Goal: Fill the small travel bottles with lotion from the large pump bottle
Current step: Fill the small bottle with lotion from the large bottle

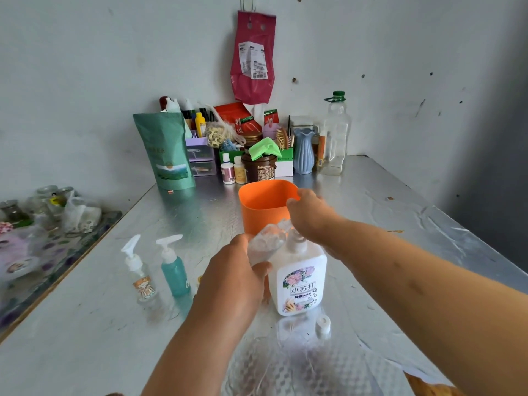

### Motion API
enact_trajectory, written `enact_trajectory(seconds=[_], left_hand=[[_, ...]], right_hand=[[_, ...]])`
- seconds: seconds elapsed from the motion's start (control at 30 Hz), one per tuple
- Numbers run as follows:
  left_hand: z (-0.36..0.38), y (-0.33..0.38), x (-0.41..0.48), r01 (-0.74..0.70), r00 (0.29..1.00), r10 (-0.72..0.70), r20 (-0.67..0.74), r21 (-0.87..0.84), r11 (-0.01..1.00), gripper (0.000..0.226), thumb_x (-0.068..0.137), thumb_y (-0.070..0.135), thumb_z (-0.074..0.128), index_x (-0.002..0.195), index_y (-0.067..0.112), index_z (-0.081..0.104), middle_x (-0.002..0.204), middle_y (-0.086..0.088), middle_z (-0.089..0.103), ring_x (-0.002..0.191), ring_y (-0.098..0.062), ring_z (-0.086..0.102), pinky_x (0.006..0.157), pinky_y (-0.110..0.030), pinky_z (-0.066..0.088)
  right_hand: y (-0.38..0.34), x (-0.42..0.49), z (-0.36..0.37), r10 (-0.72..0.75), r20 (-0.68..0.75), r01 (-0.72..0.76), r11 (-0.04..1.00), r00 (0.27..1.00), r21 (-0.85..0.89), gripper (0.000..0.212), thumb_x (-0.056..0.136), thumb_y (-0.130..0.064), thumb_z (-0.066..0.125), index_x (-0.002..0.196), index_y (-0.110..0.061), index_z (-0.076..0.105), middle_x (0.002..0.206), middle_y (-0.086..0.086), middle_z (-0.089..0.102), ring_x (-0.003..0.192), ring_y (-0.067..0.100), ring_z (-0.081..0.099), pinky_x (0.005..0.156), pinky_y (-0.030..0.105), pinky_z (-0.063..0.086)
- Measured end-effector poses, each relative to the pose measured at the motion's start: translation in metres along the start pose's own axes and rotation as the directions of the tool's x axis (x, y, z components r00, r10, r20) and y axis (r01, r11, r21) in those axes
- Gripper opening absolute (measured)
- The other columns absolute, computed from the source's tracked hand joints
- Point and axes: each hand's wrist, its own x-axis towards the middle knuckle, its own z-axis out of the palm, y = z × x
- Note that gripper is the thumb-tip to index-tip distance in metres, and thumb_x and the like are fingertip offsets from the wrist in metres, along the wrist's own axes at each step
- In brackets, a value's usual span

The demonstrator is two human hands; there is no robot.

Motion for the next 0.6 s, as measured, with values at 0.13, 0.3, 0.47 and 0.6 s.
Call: enact_trajectory(seconds=[0.13,0.3,0.47,0.6], left_hand=[[0.002,-0.003,0.003,0.008,1.000,-0.008,0.009,-0.012,1.000,0.024,0.092,0.028,0.063,0.114,0.034,0.055,0.095,0.015,0.063,0.085,-0.007,0.059,0.070,-0.028,0.044],[0.004,-0.003,0.006,0.019,1.000,-0.019,0.012,0.004,1.000,0.027,0.092,0.027,0.064,0.117,0.031,0.057,0.102,0.011,0.066,0.094,-0.013,0.062,0.074,-0.029,0.046],[0.001,0.002,0.002,0.019,1.000,-0.019,0.007,0.024,1.000,0.027,0.092,0.028,0.062,0.118,0.031,0.056,0.104,0.011,0.066,0.095,-0.013,0.062,0.080,-0.031,0.049],[-0.002,0.003,0.001,0.006,1.000,-0.006,-0.006,0.028,1.000,0.027,0.092,0.028,0.063,0.118,0.031,0.055,0.103,0.012,0.065,0.093,-0.012,0.060,0.074,-0.027,0.044]], right_hand=[[0.002,0.005,0.004,0.013,0.015,-0.013,0.999,1.000,-0.032,0.043,0.103,-0.010,0.032,0.145,-0.005,0.032,0.153,0.014,0.025,0.139,0.035,0.026,0.114,0.046,0.026],[0.002,0.008,0.011,0.035,-0.007,-0.035,0.999,0.999,-0.007,0.049,0.104,-0.011,0.026,0.152,-0.014,0.020,0.160,0.003,0.012,0.143,0.032,0.017,0.118,0.041,0.017],[0.010,0.013,0.013,0.034,0.023,-0.038,0.986,0.999,0.163,0.042,0.102,-0.014,0.031,0.143,0.000,0.034,0.149,0.019,0.032,0.136,0.038,0.031,0.112,0.049,0.029],[0.008,0.027,0.016,0.124,-0.010,-0.114,0.942,0.992,0.314,0.051,0.098,-0.031,0.030,0.146,-0.012,0.030,0.132,0.010,0.046,0.119,0.031,0.044,0.103,0.043,0.034]])
